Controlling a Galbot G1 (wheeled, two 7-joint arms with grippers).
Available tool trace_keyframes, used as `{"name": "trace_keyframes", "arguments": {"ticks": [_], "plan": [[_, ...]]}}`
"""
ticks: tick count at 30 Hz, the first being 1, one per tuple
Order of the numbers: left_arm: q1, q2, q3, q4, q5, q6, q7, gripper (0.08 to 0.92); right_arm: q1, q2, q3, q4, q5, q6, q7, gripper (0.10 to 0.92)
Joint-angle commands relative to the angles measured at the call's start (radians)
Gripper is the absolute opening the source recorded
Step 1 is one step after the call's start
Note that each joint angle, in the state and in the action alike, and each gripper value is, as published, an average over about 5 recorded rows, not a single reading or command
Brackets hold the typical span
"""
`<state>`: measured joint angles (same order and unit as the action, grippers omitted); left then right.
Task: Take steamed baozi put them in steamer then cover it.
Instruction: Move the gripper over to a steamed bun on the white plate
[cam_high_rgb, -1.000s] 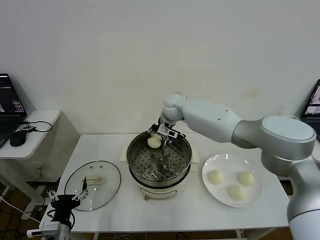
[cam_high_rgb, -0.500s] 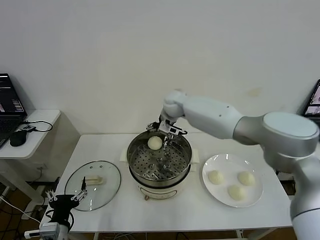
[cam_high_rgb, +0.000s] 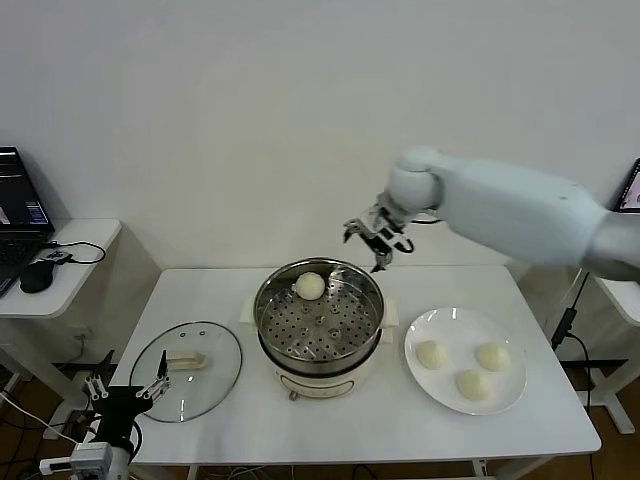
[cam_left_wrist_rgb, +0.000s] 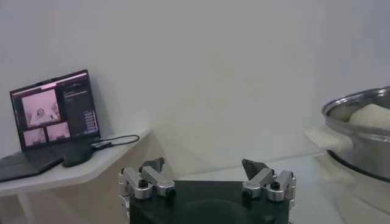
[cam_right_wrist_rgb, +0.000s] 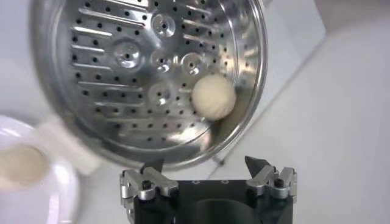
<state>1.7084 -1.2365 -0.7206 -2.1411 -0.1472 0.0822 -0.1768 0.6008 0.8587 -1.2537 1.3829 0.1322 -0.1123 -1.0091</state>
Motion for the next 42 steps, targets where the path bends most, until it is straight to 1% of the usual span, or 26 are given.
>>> {"name": "trace_keyframes", "arguments": {"ticks": [1,7,14,18,22,33,42], "plan": [[-0.001,0.001,0.001,-0.002,-0.002,0.003,0.001,0.823,-0.02,-0.26,0.004,0.147,0.05,-0.164,-0.022,0.823],[-0.009,-0.001,0.008,0.013,0.004,0.002,0.002,0.823,-0.211,-0.384,0.113,0.174,-0.047,-0.16,-0.021,0.823],[-0.002,0.0,0.005,0.009,0.008,-0.002,0.003,0.823,-0.49,-0.412,0.303,0.148,-0.175,-0.149,-0.006,0.823],[0.004,-0.002,0.0,0.008,0.011,-0.002,0.003,0.823,-0.629,-0.381,0.386,0.113,-0.213,-0.143,0.007,0.823],[0.011,-0.007,-0.003,0.003,0.015,-0.002,0.003,0.823,-0.691,-0.329,0.427,0.073,-0.238,-0.137,0.021,0.823],[0.021,-0.011,-0.02,-0.003,0.015,-0.004,0.003,0.823,-0.714,-0.173,0.45,-0.029,-0.256,-0.135,0.056,0.823],[0.02,-0.009,-0.025,0.001,0.015,-0.004,0.003,0.823,-0.72,-0.105,0.449,-0.078,-0.275,-0.142,0.063,0.823]]}}
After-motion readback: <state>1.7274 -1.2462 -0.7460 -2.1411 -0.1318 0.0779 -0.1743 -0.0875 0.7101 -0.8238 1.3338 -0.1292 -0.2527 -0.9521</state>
